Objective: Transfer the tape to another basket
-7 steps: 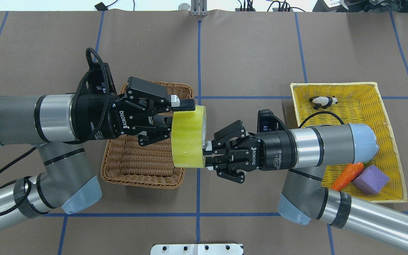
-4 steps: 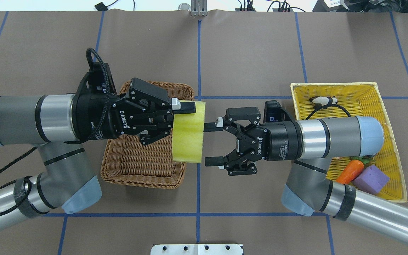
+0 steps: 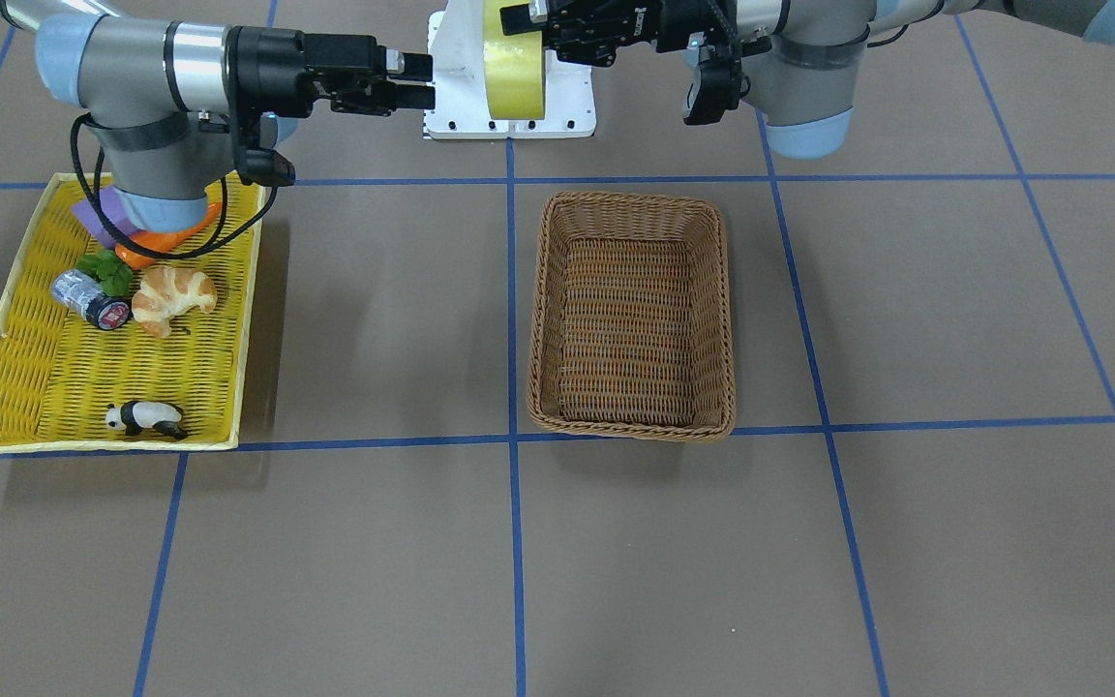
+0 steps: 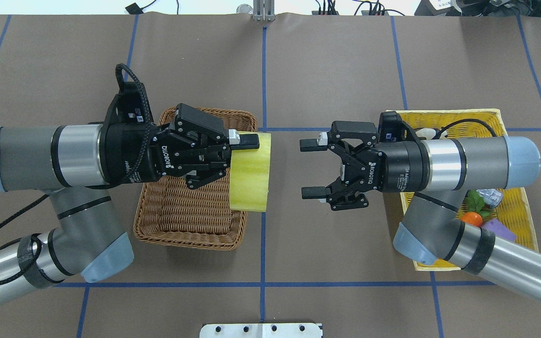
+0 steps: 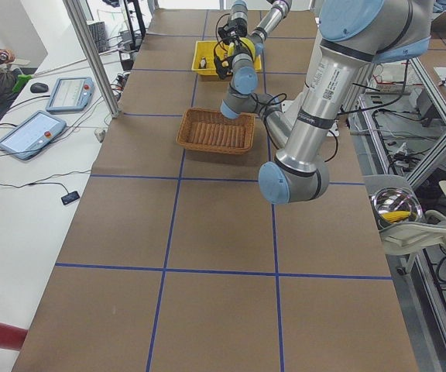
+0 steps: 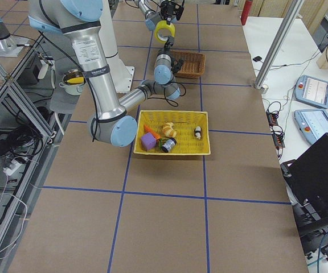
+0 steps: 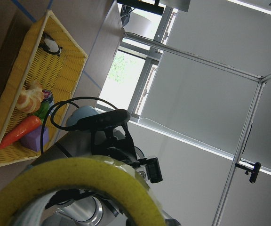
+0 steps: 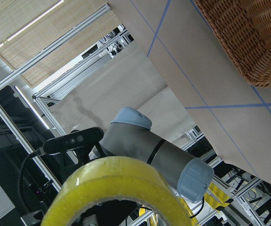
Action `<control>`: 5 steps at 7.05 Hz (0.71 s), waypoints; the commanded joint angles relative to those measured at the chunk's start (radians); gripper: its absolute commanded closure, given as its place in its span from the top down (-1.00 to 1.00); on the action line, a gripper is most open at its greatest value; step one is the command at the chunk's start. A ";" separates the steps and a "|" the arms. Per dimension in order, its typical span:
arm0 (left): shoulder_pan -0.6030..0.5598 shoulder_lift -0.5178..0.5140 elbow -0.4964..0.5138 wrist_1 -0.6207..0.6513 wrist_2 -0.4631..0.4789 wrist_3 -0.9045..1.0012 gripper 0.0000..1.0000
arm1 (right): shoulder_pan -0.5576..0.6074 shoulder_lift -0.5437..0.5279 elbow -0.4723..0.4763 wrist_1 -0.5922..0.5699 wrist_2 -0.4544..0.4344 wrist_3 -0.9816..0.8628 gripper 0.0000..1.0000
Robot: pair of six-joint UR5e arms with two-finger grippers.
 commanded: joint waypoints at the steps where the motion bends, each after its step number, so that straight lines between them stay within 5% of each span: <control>1: -0.004 0.004 -0.011 0.175 -0.004 0.203 -1.00 | 0.129 -0.092 -0.006 -0.068 0.147 -0.244 1.00; 3: -0.012 0.030 -0.074 0.407 -0.008 0.421 -1.00 | 0.287 -0.117 -0.064 -0.166 0.380 -0.485 1.00; 5: -0.012 0.032 -0.174 0.779 -0.001 0.593 -1.00 | 0.384 -0.206 -0.148 -0.185 0.390 -0.704 1.00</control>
